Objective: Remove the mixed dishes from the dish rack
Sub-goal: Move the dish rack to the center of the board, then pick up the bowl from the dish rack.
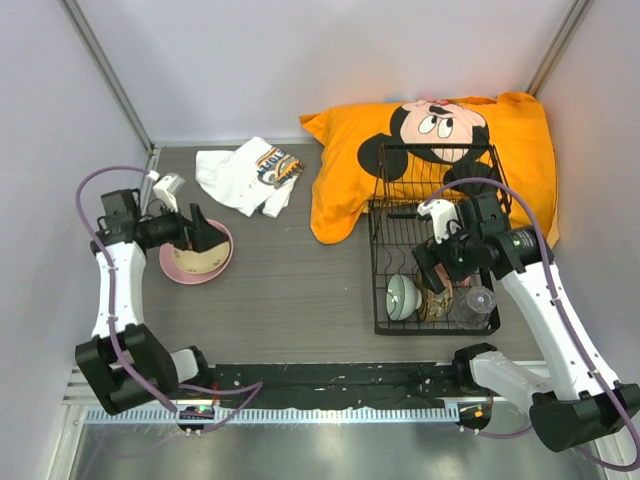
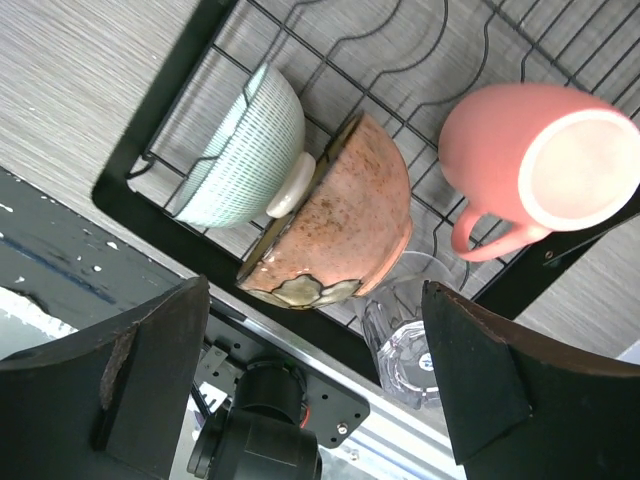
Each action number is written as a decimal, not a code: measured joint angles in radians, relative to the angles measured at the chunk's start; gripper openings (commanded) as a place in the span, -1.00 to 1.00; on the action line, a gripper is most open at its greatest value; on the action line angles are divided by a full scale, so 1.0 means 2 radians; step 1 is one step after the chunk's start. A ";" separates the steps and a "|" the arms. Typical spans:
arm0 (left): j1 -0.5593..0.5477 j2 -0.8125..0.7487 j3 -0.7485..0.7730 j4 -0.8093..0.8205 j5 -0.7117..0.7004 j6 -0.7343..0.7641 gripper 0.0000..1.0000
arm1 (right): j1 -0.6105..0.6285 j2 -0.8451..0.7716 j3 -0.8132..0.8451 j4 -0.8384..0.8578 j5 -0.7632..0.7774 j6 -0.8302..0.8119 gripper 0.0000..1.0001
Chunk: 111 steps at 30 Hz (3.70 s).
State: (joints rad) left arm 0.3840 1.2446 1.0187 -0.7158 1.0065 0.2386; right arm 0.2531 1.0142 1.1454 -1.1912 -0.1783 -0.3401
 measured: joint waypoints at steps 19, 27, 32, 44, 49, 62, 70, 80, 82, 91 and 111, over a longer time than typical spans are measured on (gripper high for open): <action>-0.397 0.039 0.050 0.204 -0.049 -0.289 0.99 | 0.000 -0.062 0.023 0.138 0.128 0.028 0.81; -0.508 0.128 0.136 0.253 -0.116 -0.353 0.94 | -0.017 -0.073 0.019 0.207 0.200 0.033 0.80; -0.567 0.201 0.169 0.278 -0.144 -0.393 0.87 | -0.041 -0.089 0.002 0.244 0.222 0.033 0.80; -0.626 0.298 0.239 0.279 -0.159 -0.455 0.87 | -0.091 -0.113 -0.056 0.289 0.220 0.031 0.80; -0.645 0.313 0.266 0.297 -0.156 -0.475 0.85 | -0.102 -0.122 -0.081 0.301 0.211 0.032 0.79; -0.673 0.294 0.202 0.366 -0.200 -0.511 0.81 | -0.106 -0.149 -0.090 0.304 0.200 0.033 0.79; -0.703 0.266 0.158 0.358 -0.229 -0.517 0.81 | -0.111 -0.165 -0.094 0.303 0.200 0.035 0.79; -0.722 0.262 0.150 0.347 -0.264 -0.516 0.80 | -0.116 -0.183 -0.106 0.296 0.188 0.038 0.79; -0.723 0.263 0.154 0.344 -0.265 -0.516 0.80 | -0.117 -0.187 -0.111 0.296 0.187 0.038 0.79; -0.726 0.300 0.202 0.332 -0.262 -0.517 0.75 | -0.118 -0.196 -0.123 0.286 0.185 0.037 0.79; -0.750 0.372 0.281 0.302 -0.254 -0.506 0.51 | -0.118 -0.227 -0.132 0.254 0.186 0.019 0.78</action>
State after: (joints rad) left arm -1.1164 1.9888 1.5810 -0.1123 0.4976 -0.7731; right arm 0.0174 0.5610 0.8806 -0.6827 0.1928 -0.3012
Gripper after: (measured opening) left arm 0.778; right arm 0.892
